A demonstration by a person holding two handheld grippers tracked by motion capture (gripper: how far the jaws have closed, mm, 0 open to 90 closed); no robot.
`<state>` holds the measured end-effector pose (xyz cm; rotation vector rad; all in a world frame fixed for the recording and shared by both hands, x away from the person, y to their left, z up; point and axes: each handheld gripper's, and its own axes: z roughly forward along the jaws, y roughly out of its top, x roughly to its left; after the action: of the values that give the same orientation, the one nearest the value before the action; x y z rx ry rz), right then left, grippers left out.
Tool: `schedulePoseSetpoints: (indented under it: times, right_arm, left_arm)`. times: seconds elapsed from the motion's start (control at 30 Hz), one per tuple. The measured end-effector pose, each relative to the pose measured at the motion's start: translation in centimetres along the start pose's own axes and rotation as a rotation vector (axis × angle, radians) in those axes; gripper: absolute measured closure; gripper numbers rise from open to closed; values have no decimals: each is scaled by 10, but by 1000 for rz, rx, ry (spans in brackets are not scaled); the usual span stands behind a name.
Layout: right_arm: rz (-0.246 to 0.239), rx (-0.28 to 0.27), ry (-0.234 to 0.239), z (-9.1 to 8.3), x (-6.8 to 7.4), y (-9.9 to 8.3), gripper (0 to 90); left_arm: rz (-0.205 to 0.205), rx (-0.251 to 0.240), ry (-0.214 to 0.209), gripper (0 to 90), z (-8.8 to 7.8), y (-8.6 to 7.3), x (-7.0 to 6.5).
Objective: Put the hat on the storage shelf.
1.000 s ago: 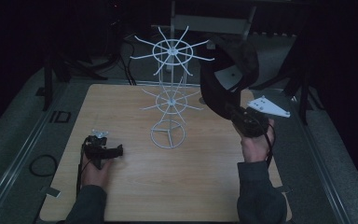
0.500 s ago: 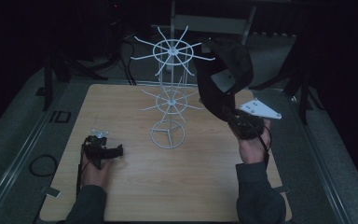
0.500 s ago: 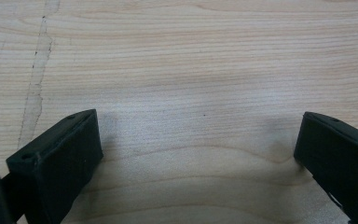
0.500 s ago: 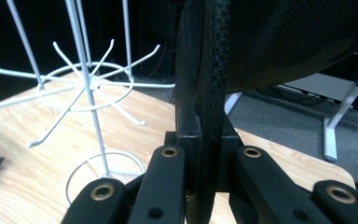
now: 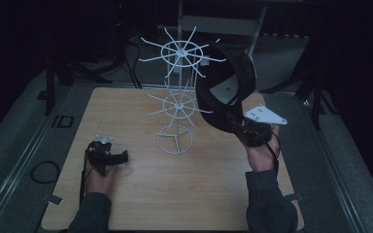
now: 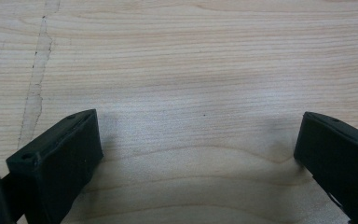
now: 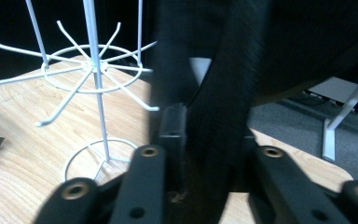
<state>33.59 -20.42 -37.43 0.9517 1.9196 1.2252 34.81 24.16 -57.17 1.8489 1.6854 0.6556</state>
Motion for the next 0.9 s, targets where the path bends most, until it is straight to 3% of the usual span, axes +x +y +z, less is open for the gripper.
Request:
schedulePoseSetpoints:
  times: [0.33,0.67,0.9]
  right_arm:
    - [57,62,10,6,-6,-8,452]
    - [93,66,-58,4,-13,-12,232]
    - [98,63,-54,0,-15,-13,165]
  left_arm:
    - [1,0,-1,8,0,0,0]
    - [1,1,0,8,0,0,0]
    - [0,0,-1,8,0,0,0]
